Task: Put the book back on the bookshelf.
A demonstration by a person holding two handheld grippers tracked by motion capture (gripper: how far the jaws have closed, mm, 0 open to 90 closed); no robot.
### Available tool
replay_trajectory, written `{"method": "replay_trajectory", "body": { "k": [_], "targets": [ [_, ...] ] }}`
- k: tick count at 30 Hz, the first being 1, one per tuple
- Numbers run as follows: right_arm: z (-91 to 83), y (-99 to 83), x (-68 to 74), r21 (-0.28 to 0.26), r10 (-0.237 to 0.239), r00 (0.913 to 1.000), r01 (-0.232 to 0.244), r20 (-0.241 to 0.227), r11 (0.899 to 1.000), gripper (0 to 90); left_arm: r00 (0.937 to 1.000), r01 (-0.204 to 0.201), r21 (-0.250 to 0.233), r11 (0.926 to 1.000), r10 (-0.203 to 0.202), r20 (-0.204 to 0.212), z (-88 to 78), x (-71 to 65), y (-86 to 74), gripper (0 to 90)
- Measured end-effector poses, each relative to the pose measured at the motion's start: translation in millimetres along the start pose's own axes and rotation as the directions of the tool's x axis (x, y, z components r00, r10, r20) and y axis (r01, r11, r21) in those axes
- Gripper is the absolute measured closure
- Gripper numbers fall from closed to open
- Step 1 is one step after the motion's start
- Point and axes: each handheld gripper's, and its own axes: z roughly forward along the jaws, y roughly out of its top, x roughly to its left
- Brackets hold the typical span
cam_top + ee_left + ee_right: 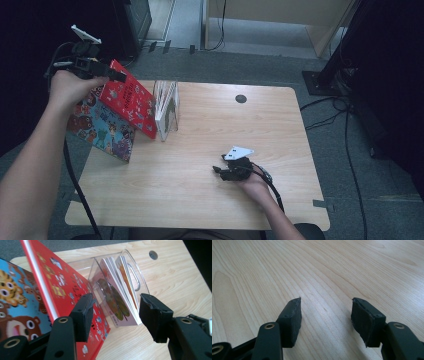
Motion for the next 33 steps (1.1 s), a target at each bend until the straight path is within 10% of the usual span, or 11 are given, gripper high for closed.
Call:
{"method": "replay_trajectory", "body": {
  "k": [15, 33],
  "targets": [
    [-0.4, -0.4, 0.5, 0.002, -0.001, 1.0000, 0.001, 0.001, 1.000, 40.5, 0.9941, -0.062, -0.010, 0.9981, 0.062, 0.088, 35.4, -34.0, -36.9, 44.3],
    [-1.0, -1.2, 0.9, -0.001, -0.006, 1.0000, 0.006, 0.002, 1.000, 39.8, 0.9892, -0.070, -0.016, 0.9974, 0.072, 0.128, 62.7, -42.7, -92.7, 43.9]
  ]
}}
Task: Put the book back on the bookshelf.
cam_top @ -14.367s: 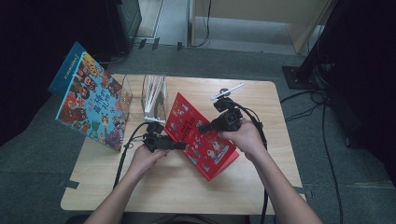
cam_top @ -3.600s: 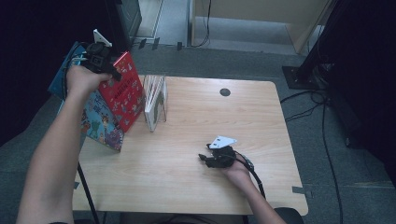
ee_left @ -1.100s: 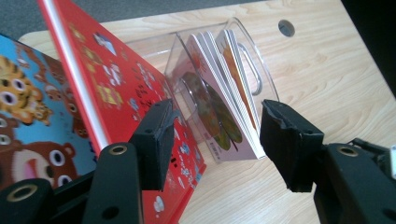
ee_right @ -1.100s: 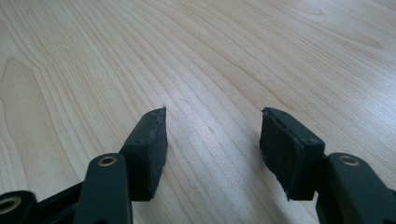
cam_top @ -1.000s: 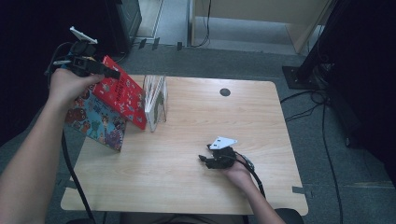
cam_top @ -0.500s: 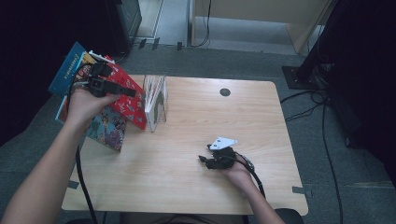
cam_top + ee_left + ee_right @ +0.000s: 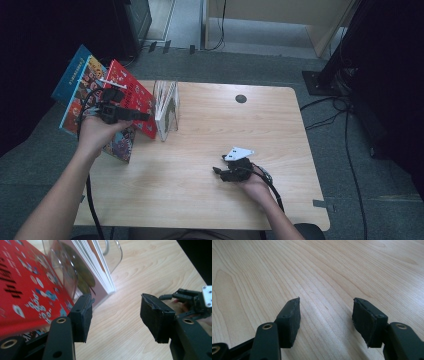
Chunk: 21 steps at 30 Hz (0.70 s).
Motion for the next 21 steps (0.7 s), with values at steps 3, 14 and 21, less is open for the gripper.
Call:
{"method": "replay_trajectory", "body": {
  "k": [3, 14, 21],
  "targets": [
    [0.0, 0.0, 0.1, 0.000, 0.001, 1.0000, -0.001, 0.000, 1.000, 39.8, 1.0000, -0.002, 0.000, 1.0000, 0.002, 0.001, 5.7, 1.3, -8.5, 44.0],
    [-0.4, -0.2, 0.4, 0.003, 0.004, 1.0000, -0.004, -0.001, 1.000, 39.6, 0.9994, 0.002, 0.021, 0.9998, -0.002, 0.034, 31.2, -0.2, -34.9, 43.9],
    [-0.7, -0.5, 0.6, 0.004, 0.004, 1.0000, -0.004, -0.003, 1.000, 39.4, 0.9984, -0.042, 0.044, 0.9982, 0.040, 0.040, 50.7, -6.6, -50.9, 43.2]
  ]
}}
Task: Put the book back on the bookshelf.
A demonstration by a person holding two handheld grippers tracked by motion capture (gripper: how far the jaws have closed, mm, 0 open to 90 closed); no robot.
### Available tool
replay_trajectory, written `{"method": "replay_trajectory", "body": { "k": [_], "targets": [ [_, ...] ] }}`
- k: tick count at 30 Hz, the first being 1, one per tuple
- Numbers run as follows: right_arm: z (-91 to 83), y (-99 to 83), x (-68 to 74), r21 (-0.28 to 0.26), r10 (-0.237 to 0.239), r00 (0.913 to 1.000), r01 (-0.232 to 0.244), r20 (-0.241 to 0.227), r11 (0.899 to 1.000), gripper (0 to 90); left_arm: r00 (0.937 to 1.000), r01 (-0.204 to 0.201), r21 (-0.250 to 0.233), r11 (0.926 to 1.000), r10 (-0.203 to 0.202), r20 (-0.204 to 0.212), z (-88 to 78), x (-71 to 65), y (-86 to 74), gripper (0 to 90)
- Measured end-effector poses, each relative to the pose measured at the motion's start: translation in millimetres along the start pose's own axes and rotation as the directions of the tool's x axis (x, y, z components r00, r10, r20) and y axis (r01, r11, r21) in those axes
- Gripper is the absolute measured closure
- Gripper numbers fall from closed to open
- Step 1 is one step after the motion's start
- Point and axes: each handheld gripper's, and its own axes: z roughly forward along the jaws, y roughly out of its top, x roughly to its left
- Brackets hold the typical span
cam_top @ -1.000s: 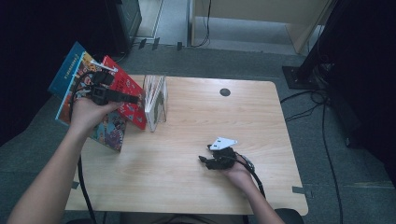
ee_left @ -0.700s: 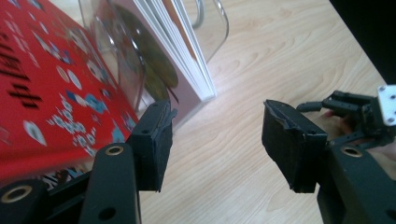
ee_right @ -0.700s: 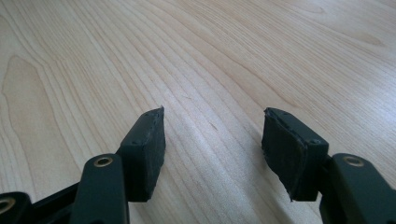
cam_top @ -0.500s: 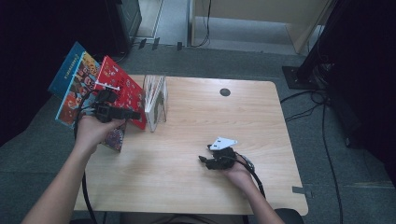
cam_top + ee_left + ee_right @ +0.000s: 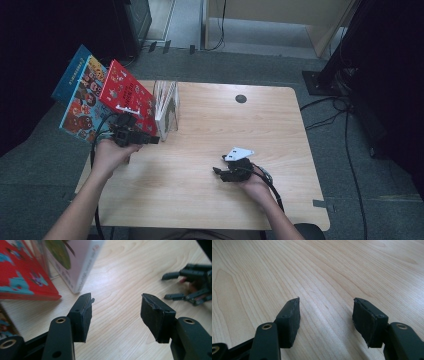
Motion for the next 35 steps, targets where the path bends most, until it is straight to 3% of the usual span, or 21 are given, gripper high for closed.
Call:
{"method": "replay_trajectory", "body": {
  "k": [3, 10, 23, 29, 31, 35],
  "targets": [
    [0.0, 0.0, 0.1, 0.000, 0.000, 1.0000, 0.000, 0.001, 1.000, 39.3, 0.9998, -0.009, -0.004, 1.0000, 0.009, 0.016, 9.1, -0.2, -8.5, 42.9],
    [-0.4, -0.2, 0.5, 0.001, 0.001, 1.0000, -0.001, 0.001, 1.000, 39.1, 0.9995, -0.029, 0.010, 0.9995, 0.029, 0.010, 27.3, -0.5, -22.9, 42.5],
    [-0.3, -0.2, 1.4, 0.004, 0.000, 1.0000, 0.000, 0.000, 1.000, 37.2, 0.9991, -0.032, 0.030, 0.9990, 0.031, 0.028, 63.3, -7.8, -50.3, 42.2],
    [-0.3, -0.2, 1.7, 0.006, -0.002, 1.0000, 0.002, -0.001, 1.000, 35.4, 0.9970, -0.072, 0.032, 0.9969, 0.073, -0.026, 69.2, -11.6, -60.1, 40.5],
    [-0.1, -0.3, 2.2, 0.007, -0.004, 1.0000, 0.004, -0.004, 1.000, 33.4, 0.9989, -0.046, 0.009, 0.9989, 0.046, 0.005, 69.0, -9.5, -63.3, 40.4],
    [-0.1, -0.4, 2.9, 0.010, -0.007, 1.0000, 0.007, -0.005, 1.000, 32.0, 0.9994, -0.032, 0.007, 0.9994, 0.032, 0.015, 69.7, -6.8, -66.7, 40.3]
  ]
}}
